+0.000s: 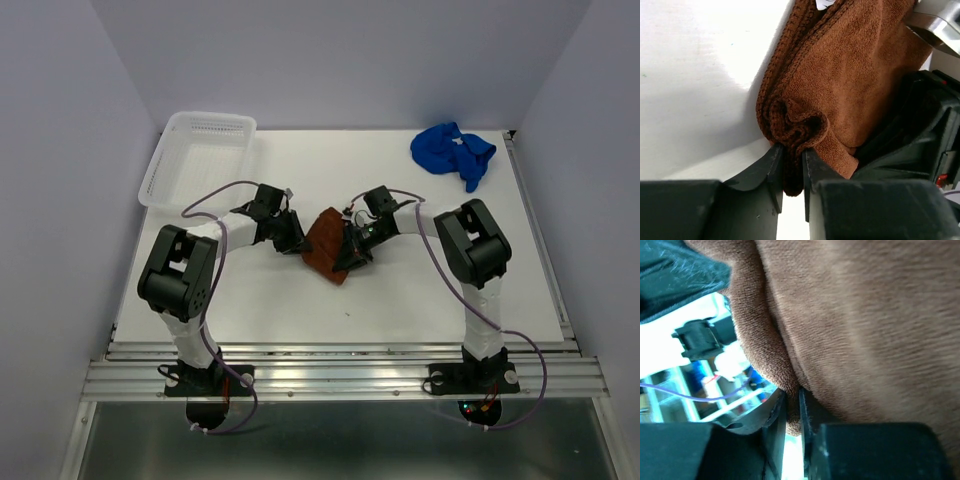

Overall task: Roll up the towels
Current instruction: Roll the towel

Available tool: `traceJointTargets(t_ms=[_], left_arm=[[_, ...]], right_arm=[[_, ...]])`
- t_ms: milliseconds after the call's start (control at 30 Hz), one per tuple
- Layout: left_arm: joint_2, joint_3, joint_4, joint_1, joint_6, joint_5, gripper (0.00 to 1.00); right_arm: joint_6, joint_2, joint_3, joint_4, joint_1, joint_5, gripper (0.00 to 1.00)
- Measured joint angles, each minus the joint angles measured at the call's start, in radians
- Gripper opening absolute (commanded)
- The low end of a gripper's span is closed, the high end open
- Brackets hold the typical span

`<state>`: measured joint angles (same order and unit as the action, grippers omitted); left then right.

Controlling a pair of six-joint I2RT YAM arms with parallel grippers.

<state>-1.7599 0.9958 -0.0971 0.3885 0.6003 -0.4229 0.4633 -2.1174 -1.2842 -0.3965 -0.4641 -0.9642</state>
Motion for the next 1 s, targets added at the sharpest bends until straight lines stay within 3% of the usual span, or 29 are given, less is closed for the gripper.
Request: traceJointTargets(t_ms=[67, 233, 333, 500, 633, 800, 1000], left_arm=[[-0.006, 0.015, -0.008, 0.010, 0.001, 0.016, 0.00], [-0.010, 0.030, -0.037, 0.016, 0.010, 0.044, 0.00], [-0.010, 0.044, -0.072, 0.016, 0.018, 0.056, 0.00], [-0.010, 0.059, -0.126, 0.016, 0.027, 0.059, 0.00], [-0.010, 0.089, -0.211, 0.016, 0.034, 0.066, 0.00], [-0.010, 0.108, -0.295, 0.016, 0.039, 0.065, 0.00], [-0.013, 0.121, -0.357, 0.016, 0.045, 0.059, 0.00]], right_arm=[[-0.032, 0.017, -0.003, -0.013, 0.000, 0.021, 0.35], [-0.150, 0.132, -0.003, -0.043, -0.015, 0.127, 0.54], [-0.231, 0.235, 0.009, -0.044, -0.042, 0.229, 0.58], [-0.348, 0.442, 0.066, -0.001, -0.127, 0.393, 0.59], [-0.475, 0.562, 0.137, 0.066, -0.266, 0.576, 0.59], [-0.594, 0.575, 0.196, 0.111, -0.431, 0.764, 0.57], [-0.685, 0.546, 0.220, 0.133, -0.538, 0.961, 0.61]])
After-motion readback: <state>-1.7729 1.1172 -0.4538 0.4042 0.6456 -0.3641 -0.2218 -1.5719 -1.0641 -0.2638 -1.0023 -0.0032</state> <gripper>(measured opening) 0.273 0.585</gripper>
